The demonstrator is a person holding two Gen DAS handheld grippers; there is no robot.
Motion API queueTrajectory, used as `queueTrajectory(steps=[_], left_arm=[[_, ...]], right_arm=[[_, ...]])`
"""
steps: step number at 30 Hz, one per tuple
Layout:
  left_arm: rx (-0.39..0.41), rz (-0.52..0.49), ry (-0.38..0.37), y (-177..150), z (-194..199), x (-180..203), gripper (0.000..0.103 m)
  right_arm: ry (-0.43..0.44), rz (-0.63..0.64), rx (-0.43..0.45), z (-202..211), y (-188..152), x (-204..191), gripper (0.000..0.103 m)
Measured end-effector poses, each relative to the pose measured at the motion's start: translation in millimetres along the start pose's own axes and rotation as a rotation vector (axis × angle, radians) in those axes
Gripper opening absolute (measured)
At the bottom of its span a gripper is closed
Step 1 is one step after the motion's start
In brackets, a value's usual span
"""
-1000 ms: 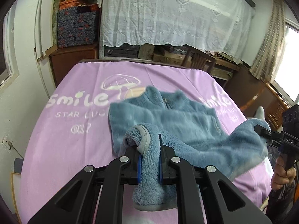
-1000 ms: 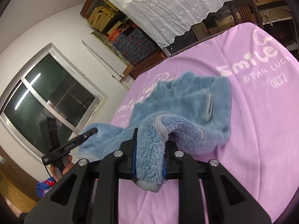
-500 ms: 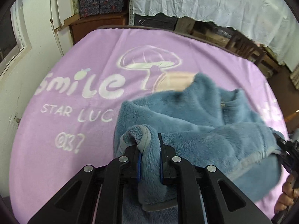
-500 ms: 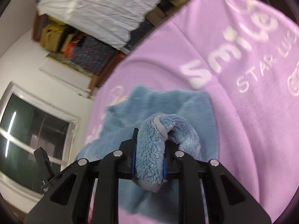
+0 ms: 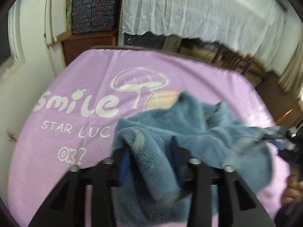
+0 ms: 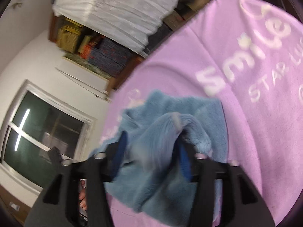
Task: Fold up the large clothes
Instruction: 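Lift the held edge with both grippers and fold it over the jacket body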
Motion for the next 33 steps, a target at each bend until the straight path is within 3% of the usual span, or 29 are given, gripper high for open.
queueTrajectory(steps=[2, 3, 4, 5, 7, 9, 18, 23, 29, 30, 32, 33], left_arm=[[0.008, 0.048, -0.059, 5, 8, -7, 0.052], [0.017, 0.065, -0.061, 6, 11, -11, 0.062], [0.050, 0.076, 0.003, 7, 15, -17, 0.077], [0.088, 0.076, 0.073, 9, 20, -22, 0.080], [0.128, 0.071, 0.123, 13, 26, -29, 0.080], [0.132, 0.090, 0.108, 13, 26, -34, 0.080], [0.038, 0.017, 0.096, 4, -3, -28, 0.080], [0.005, 0.028, 0.166, 11, -22, -15, 0.079], [0.034, -0.090, 0.273, 31, -43, 20, 0.079], [0.025, -0.095, 0.286, 31, -51, 21, 0.079], [-0.012, -0.088, 0.312, 25, -72, 12, 0.079], [-0.026, -0.083, 0.320, 22, -79, 7, 0.081]], right_arm=[[0.015, 0.036, 0.056, 16, 6, -7, 0.065], [0.016, 0.041, 0.075, 21, 9, -7, 0.065], [0.015, 0.039, 0.095, 26, 11, -6, 0.065], [0.008, 0.034, 0.105, 29, 13, -4, 0.065], [-0.024, 0.026, 0.120, 31, 14, 3, 0.065], [-0.056, 0.024, 0.119, 29, 14, 8, 0.065], [-0.165, 0.085, 0.077, 12, 6, 8, 0.064], [-0.228, 0.105, 0.077, -2, 8, 11, 0.064], [-0.304, 0.110, 0.038, -39, 25, 2, 0.064], [-0.324, 0.116, 0.033, -47, 26, 2, 0.059], [-0.348, 0.126, 0.019, -62, 28, 3, 0.033], [-0.361, 0.131, 0.014, -68, 27, 6, 0.015]])
Point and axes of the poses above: each gripper's, at about its wrist camera, not at the fingertips, and z roughly against the way its jaws point, x to its right, y to its top, the point moved 3 cm from there along -z, roughly the way its jaws point, and after that the axes turned 4 degrees about x, right-handed, at the moved point
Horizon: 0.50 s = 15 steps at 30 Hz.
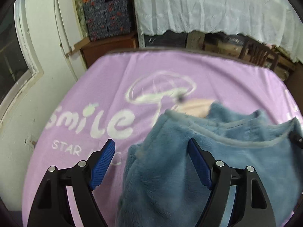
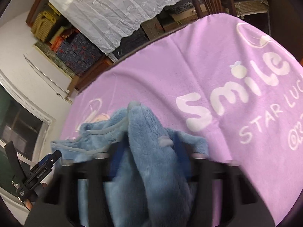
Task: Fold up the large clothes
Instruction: 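Lift the held edge with both grippers and fold it over the jacket body, then open both grippers and release the folded jacket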
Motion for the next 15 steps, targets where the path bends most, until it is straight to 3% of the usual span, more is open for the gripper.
queueTrajectory(steps=[1, 3, 5, 15], left_arm=[[-0.044, 0.012, 0.001, -6, -18, -5, 0.082], [-0.099, 0.094, -0.093, -10, -35, -16, 0.082], [-0.118, 0.162, -0.153, -9, -39, -29, 0.084], [-0.106, 0.156, -0.149, -13, -34, -30, 0.085]], right_arm=[[-0.016, 0.003, 0.000, -6, -2, 3, 0.014], [-0.040, -0.017, -0.004, -15, -1, 16, 0.013], [0.024, -0.112, -0.039, -25, 2, 37, 0.011], [0.106, -0.168, -0.050, -27, 2, 51, 0.011]])
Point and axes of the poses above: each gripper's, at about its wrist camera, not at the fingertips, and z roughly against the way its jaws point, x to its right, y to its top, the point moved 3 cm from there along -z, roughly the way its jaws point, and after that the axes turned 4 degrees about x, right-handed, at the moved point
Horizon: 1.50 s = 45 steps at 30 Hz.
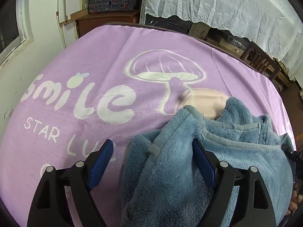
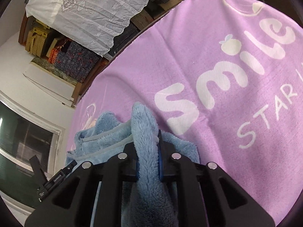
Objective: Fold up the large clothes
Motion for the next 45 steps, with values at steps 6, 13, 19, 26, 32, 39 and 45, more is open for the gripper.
queueTrajectory(steps=[6, 13, 19, 26, 32, 39, 45], left_arm=[[0.097, -0.100, 0.097, -2, 26, 12, 0.084], [0.254, -0.189, 0.151, -8, 85, 29, 0.084], [0.335, -0.217, 0.132, -35, 133, 32, 0.084], [0.359, -0.236, 0.119, -62, 152, 26, 0.084], [0.316, -0.235, 0.133, -72, 143, 17, 0.084], [0.259, -0.206, 0.130, -75, 132, 5, 0.084], [0.132, -0.085, 0.045, -82, 117, -31, 0.084]], right_arm=[[0.021, 0.002, 0.000, 4, -1, 1, 0.013], [-0.096, 0.132, 0.097, 37, -8, -17, 0.029], [-0.041, 0.173, 0.142, 75, -29, -32, 0.029], [-0.022, 0.237, 0.175, 108, -64, -42, 0.034], [-0.012, 0.227, 0.171, 125, -83, -36, 0.039], [-0.008, 0.181, 0.164, 138, -92, -21, 0.046], [-0.010, 0.140, 0.168, 149, -96, -5, 0.047]])
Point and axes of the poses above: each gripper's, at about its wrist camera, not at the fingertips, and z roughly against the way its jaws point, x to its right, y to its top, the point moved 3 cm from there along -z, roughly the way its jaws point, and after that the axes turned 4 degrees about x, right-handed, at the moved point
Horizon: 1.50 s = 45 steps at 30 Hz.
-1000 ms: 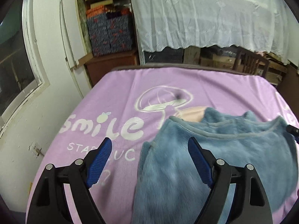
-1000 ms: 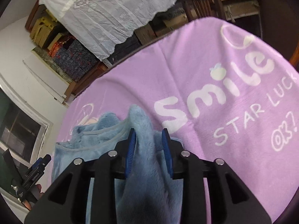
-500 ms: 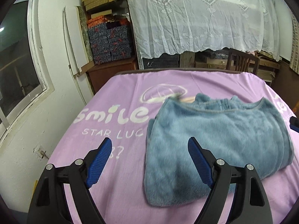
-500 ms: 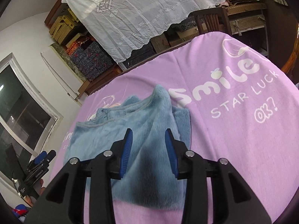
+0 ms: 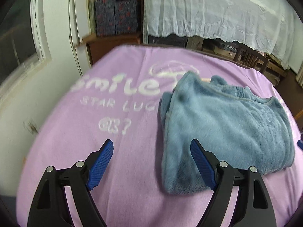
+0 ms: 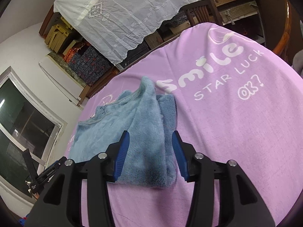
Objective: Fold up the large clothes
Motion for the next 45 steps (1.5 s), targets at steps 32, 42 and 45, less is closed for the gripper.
queueTrajectory(steps=[32, 42, 45], left_arm=[[-0.090, 0.010, -0.134, -13, -15, 0, 0.008], [0.091, 0.024, -0.091, -1, 39, -6, 0.044], [0.080, -0.014, -0.151, 12, 40, 19, 0.044]], right_arm=[[-0.182, 0.160, -0.096, -25, -21, -9, 0.010], [-0.150, 0.146, 0.039, 8, -13, -13, 0.027], [-0.069, 0.141, 0.059, 10, -9, -29, 0.027]])
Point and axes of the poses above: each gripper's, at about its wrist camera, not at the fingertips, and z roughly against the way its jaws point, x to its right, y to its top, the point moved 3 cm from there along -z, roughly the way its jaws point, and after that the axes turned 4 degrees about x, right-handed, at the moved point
